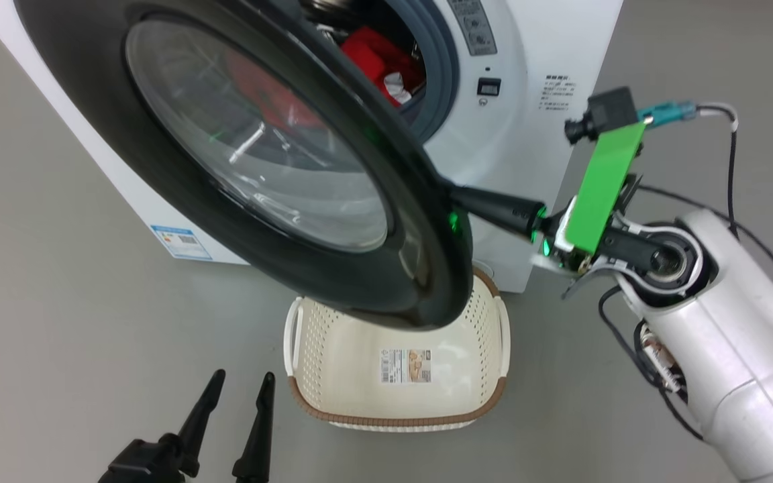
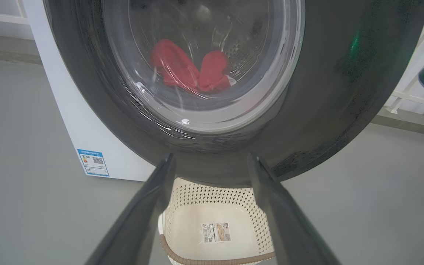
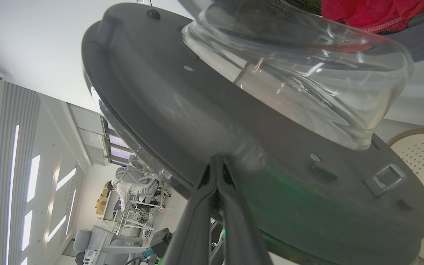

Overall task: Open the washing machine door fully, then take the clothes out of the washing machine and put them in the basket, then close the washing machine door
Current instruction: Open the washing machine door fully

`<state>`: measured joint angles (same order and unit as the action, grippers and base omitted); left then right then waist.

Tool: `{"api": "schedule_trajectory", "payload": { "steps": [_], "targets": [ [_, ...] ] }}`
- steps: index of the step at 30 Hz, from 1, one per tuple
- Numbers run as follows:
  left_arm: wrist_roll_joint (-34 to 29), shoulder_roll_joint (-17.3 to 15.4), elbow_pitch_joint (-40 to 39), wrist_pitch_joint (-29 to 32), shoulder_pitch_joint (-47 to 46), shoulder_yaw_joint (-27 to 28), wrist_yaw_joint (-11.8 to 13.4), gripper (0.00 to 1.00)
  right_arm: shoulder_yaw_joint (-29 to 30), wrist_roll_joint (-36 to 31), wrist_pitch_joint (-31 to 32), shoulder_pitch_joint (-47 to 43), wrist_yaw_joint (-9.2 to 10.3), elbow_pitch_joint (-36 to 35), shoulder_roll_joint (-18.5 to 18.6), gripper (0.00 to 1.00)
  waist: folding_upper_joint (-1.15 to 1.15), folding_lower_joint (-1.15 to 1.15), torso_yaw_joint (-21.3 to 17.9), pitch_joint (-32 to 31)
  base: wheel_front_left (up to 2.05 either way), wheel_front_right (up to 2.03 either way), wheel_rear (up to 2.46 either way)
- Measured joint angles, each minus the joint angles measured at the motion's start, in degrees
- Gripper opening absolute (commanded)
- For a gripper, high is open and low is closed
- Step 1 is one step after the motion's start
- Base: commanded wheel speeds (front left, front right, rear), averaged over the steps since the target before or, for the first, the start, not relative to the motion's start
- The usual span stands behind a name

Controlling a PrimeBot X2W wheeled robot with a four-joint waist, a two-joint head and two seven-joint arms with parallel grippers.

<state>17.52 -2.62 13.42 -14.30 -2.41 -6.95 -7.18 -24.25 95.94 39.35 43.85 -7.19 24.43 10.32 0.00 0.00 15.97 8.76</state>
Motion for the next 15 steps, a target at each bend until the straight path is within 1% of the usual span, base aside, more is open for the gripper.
{"api": "schedule_trajectory", "payload": {
  "steps": [6,15],
  "targets": [
    [-0.01,0.03,-0.11,0.00,0.95,0.27,0.00,1.00,0.42,-0.23,0.19,-2.51,0.00,-0.38,-1.24,0.00,0.00,0.00,0.12,-1.78,0.00,0.00,0.00],
    [-0.32,0.04,-0.13,0.00,1.41,0.58,0.00,1.00,0.65,-0.24,2.58,-4.26,0.00,-1.51,-2.55,0.00,0.00,0.00,0.84,-2.86,0.00,0.00,0.00]
  ]
}}
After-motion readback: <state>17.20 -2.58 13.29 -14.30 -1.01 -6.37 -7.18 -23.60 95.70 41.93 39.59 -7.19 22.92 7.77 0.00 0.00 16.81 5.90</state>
